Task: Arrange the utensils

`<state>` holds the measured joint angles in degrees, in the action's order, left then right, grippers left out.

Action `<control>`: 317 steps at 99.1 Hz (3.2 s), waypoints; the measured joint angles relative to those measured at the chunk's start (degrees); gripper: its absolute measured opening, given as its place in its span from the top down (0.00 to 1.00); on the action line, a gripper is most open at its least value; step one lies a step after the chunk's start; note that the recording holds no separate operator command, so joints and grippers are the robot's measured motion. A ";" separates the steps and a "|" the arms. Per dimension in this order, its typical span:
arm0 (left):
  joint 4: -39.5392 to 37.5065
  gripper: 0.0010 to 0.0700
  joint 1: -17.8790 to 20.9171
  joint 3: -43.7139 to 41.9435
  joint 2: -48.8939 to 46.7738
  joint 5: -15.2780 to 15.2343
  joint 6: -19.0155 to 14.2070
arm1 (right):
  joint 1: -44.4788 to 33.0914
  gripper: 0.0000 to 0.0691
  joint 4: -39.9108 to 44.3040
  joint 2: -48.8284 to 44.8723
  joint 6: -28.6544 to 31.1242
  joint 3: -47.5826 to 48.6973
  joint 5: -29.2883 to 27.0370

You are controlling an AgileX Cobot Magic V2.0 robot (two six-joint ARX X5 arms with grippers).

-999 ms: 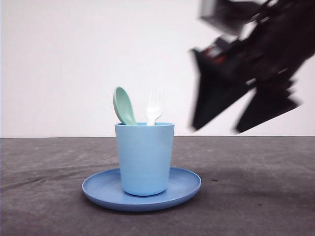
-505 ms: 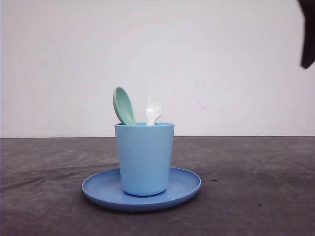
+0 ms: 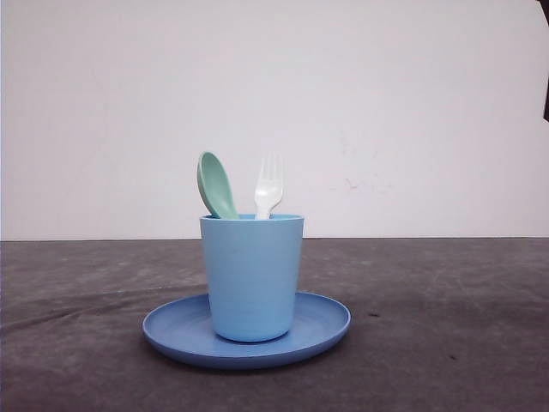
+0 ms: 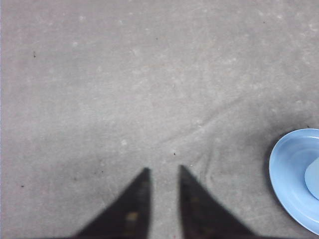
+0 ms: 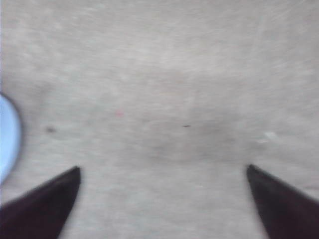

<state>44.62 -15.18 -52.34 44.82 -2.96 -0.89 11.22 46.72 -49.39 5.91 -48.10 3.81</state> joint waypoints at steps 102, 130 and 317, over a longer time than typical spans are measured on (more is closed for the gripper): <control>-16.57 0.99 9.38 14.56 -16.17 -3.69 1.40 | 0.00 0.98 -9.01 0.02 0.42 0.00 0.63; -26.58 0.99 11.98 36.65 -37.44 -3.10 -0.57 | 0.00 0.98 -12.70 0.02 0.44 0.00 0.63; -34.16 0.99 12.15 50.51 -44.61 -0.28 -3.43 | -7.48 0.98 -40.09 28.46 -1.62 31.04 0.68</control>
<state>10.46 -3.03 -1.83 0.21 -3.25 -4.32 3.75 6.63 -20.93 4.29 -17.06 4.49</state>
